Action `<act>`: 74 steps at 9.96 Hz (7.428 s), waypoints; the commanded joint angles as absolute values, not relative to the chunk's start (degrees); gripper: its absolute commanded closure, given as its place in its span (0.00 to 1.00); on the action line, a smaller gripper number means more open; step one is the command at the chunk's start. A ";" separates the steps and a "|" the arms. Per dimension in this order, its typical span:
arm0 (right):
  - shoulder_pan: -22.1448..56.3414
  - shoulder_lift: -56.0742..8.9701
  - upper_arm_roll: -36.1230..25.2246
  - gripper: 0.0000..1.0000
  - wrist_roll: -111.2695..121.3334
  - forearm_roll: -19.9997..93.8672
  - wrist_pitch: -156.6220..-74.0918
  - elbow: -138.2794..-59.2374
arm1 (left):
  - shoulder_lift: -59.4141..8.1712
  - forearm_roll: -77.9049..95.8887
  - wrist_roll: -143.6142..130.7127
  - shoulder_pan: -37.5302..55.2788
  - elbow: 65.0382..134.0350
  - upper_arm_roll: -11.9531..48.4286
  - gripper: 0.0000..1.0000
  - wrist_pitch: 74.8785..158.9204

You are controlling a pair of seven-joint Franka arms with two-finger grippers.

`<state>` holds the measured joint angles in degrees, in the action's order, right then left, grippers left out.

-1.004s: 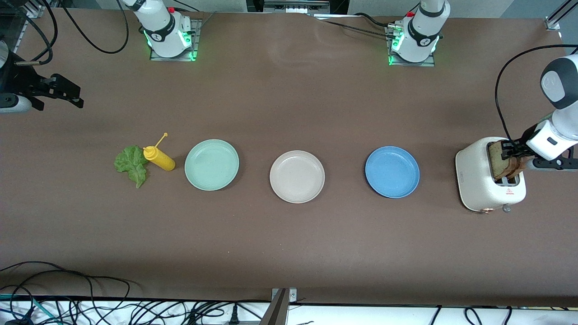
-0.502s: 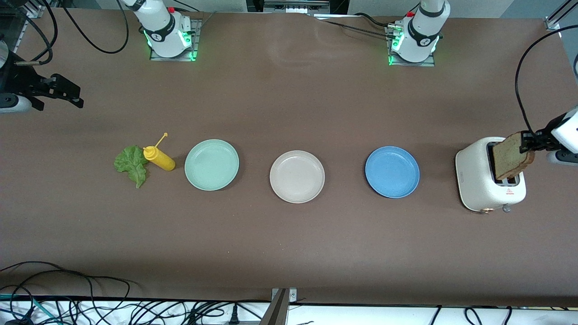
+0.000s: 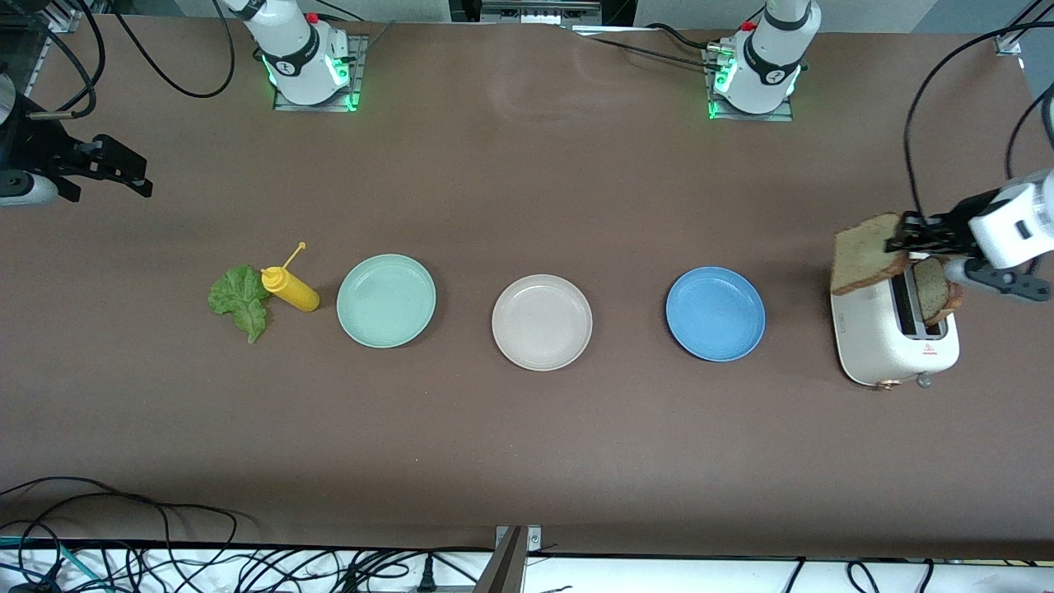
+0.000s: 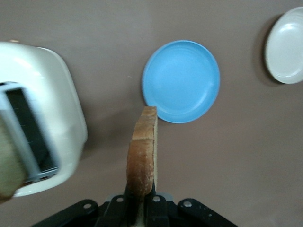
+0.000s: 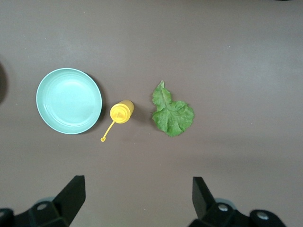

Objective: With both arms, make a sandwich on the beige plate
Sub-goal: 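Carry the bread slice with the left gripper over the beige plate, then lower the bread onto the beige plate and open the left gripper, then reach the right gripper to the lettuce while the left gripper withdraws, then grasp the green lettuce leaf with the right gripper and lift it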

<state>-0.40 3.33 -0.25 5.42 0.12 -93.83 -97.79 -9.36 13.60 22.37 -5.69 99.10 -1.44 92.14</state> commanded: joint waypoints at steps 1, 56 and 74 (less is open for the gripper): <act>-0.35 3.69 -0.09 0.00 5.01 -0.53 -93.08 -97.38 | -13.96 23.68 23.73 -3.61 97.65 -1.93 1.00 88.95; -1.14 -8.52 -3.60 0.00 5.19 -3.60 -111.98 -105.07 | -21.63 5.57 -4.92 15.13 97.73 -4.75 0.00 105.76; -2.55 -27.95 -4.39 1.00 17.75 -3.43 -149.15 -120.59 | -7.12 -3.08 2.89 3.44 84.65 -4.66 0.00 78.24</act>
<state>-2.02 -28.51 -4.38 16.23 -2.78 -149.26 -120.03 -7.84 -1.18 0.63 4.79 87.03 -5.30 81.52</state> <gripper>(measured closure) 0.731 0.000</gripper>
